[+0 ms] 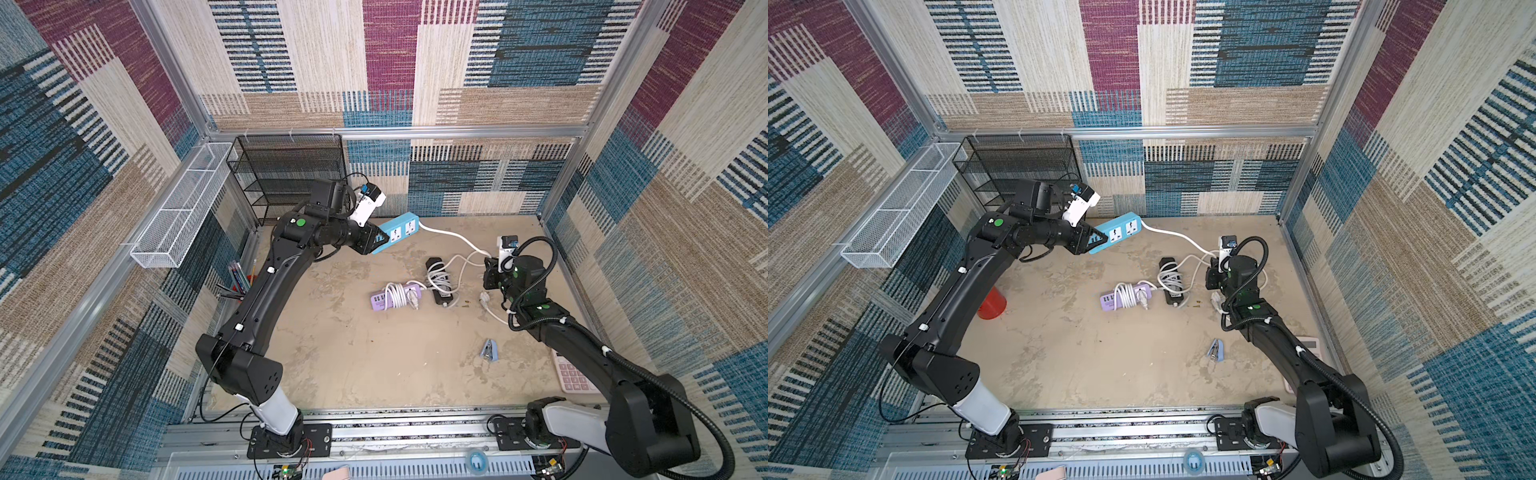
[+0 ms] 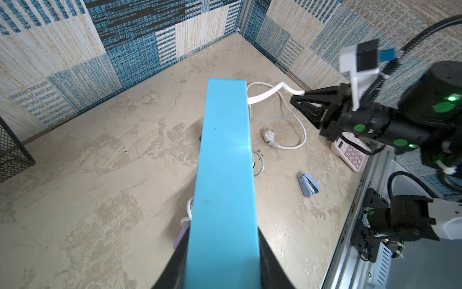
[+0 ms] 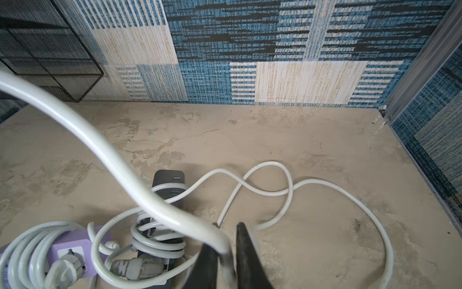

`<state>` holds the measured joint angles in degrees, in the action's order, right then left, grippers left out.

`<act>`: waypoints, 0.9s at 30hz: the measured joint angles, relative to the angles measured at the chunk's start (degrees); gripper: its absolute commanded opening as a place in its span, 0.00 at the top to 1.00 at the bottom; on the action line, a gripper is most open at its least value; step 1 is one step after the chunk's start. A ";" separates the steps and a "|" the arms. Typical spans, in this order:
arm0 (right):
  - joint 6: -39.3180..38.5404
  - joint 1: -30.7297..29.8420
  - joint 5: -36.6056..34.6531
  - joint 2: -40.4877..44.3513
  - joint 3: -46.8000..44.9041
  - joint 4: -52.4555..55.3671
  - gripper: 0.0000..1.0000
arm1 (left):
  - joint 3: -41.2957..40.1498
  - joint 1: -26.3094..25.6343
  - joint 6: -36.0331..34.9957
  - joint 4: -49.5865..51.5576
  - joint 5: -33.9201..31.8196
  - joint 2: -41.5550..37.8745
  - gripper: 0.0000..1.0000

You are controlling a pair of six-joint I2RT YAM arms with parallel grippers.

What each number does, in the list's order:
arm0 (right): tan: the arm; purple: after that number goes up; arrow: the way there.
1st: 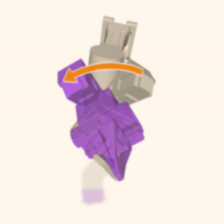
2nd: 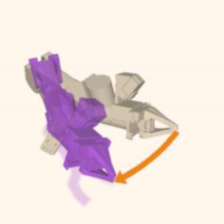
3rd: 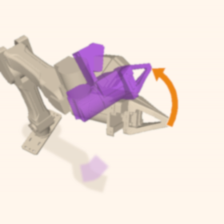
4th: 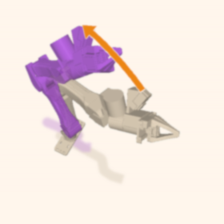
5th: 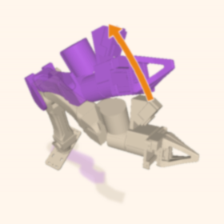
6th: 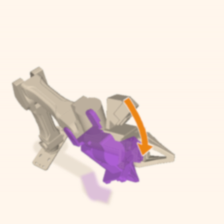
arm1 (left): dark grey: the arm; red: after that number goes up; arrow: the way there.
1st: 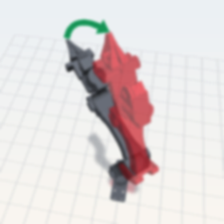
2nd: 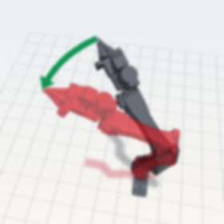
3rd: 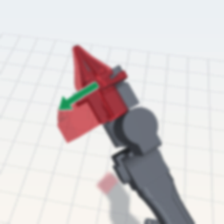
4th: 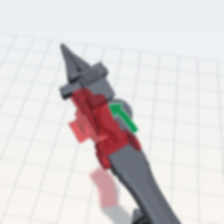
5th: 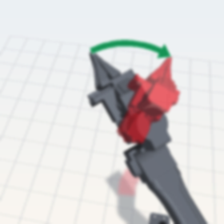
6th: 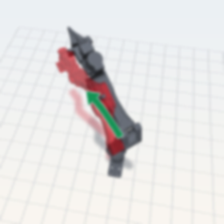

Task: Unwrap the cord wrapped around the power strip
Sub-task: Unwrap the power cord from the power strip, then place the power strip at the center of the board.

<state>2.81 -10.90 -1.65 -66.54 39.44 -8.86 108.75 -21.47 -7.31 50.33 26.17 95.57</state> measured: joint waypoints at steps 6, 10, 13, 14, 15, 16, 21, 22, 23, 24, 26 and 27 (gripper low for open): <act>-2.99 -2.69 5.01 11.23 -2.14 -2.21 0.02 | 0.17 0.17 -0.15 0.20 0.00 1.31 1.00; -6.56 -8.02 8.11 15.10 -2.73 -4.28 0.02 | 1.27 0.13 -0.20 1.36 0.92 2.47 1.00; -11.56 -13.60 10.01 14.86 -2.03 -5.68 0.02 | 2.25 0.13 -0.26 2.38 1.18 2.69 1.00; -13.66 -15.39 10.69 13.90 -1.09 -5.75 0.02 | 2.58 0.13 -0.37 2.89 1.20 2.69 1.00; -15.58 -16.81 11.13 12.83 -0.02 -5.77 0.02 | 2.84 0.13 -0.39 3.28 1.20 2.69 1.00; -17.70 -18.05 11.10 11.56 1.27 -5.79 0.02 | 3.02 0.13 -0.46 3.78 1.20 2.69 1.00; -28.30 -22.14 10.34 4.35 8.81 -4.90 0.02 | 2.58 0.02 -1.09 5.64 1.25 1.51 1.00; -30.71 -22.80 10.32 2.91 10.34 -4.46 0.02 | 2.27 0.00 -1.33 5.97 1.27 1.01 1.00; -32.98 -23.34 10.45 1.36 12.04 -3.58 0.02 | 1.95 -0.02 -1.49 6.16 1.42 0.48 1.00; -34.73 -23.71 10.47 0.13 13.49 -2.89 0.02 | 1.75 -0.02 -1.68 6.34 1.60 0.15 1.00; -38.93 -24.74 10.43 -3.02 17.35 -1.14 0.02 | 1.25 -0.02 -1.84 6.56 1.99 -0.44 1.00; -40.70 -25.24 10.10 -4.26 18.84 -0.35 0.02 | 1.01 -0.02 -1.86 6.64 2.45 -0.66 1.00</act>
<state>-37.89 -36.14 8.45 -70.81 58.28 -9.21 109.75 -21.50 -9.17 56.97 28.62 94.91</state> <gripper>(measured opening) 0.984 0.346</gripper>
